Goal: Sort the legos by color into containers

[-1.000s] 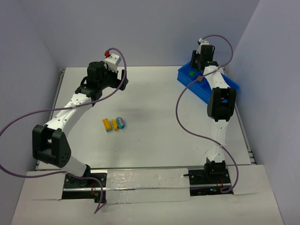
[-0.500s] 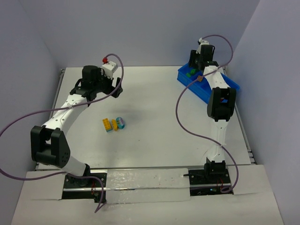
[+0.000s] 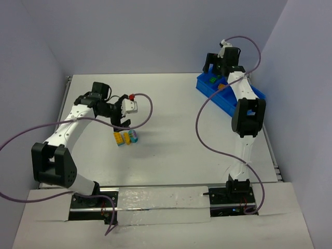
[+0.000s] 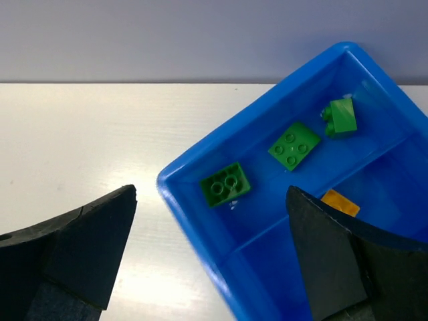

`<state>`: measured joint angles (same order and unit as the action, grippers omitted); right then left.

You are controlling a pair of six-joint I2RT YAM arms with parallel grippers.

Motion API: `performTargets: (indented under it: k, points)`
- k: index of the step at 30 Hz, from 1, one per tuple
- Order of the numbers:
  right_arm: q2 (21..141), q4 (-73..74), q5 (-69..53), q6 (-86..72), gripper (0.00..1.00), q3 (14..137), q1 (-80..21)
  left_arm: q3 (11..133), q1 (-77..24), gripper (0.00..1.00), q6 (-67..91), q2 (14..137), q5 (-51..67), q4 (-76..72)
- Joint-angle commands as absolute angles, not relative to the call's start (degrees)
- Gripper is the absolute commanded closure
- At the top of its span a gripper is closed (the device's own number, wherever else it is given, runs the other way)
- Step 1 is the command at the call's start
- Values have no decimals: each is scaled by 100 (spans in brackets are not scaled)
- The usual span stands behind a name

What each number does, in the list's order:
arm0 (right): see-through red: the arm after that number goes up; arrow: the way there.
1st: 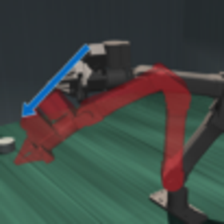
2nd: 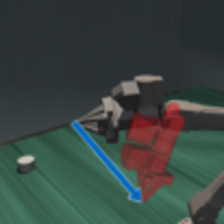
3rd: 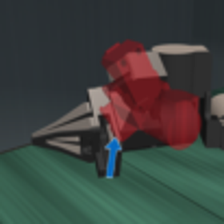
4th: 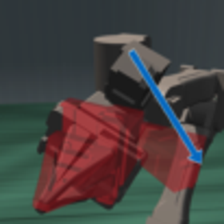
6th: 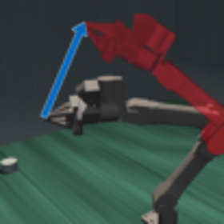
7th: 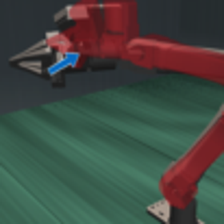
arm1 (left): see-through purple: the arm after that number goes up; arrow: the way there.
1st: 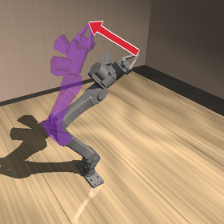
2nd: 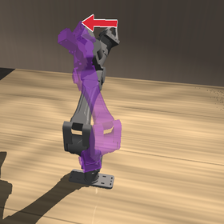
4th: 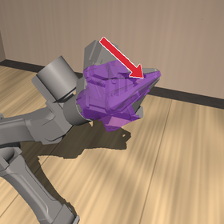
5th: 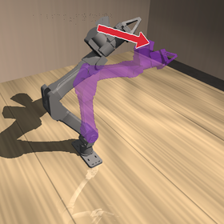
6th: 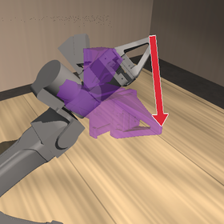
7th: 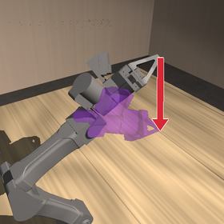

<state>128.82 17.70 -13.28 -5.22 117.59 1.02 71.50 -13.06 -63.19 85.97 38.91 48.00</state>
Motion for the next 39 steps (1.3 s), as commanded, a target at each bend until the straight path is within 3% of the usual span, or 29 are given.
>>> performTargets:
  k: [1,5,11,14,25,39]
  points:
    - [11733,1791,-1605,-579,0,11482,122,8091,-1265,8,-9208,9514,4280,7219]
    - [11267,1922,-1723,-527,0,11206,114,8346,-1266,9,-9554,9899,4140,7409]
    - [10688,1973,-1837,-554,0,10644,114,8736,-1490,6,-7946,10362,3675,6745]
    - [10491,1972,-1834,-491,0,10426,114,8224,-1613,1,-7064,10108,3351,6065]
    - [10406,2004,-1837,-441,0,10310,114,6845,-2234,1,-4756,9673,1990,4376]
    - [10367,2057,-1881,-367,0,10213,114,6697,-2276,1,-4238,9964,1540,3875]
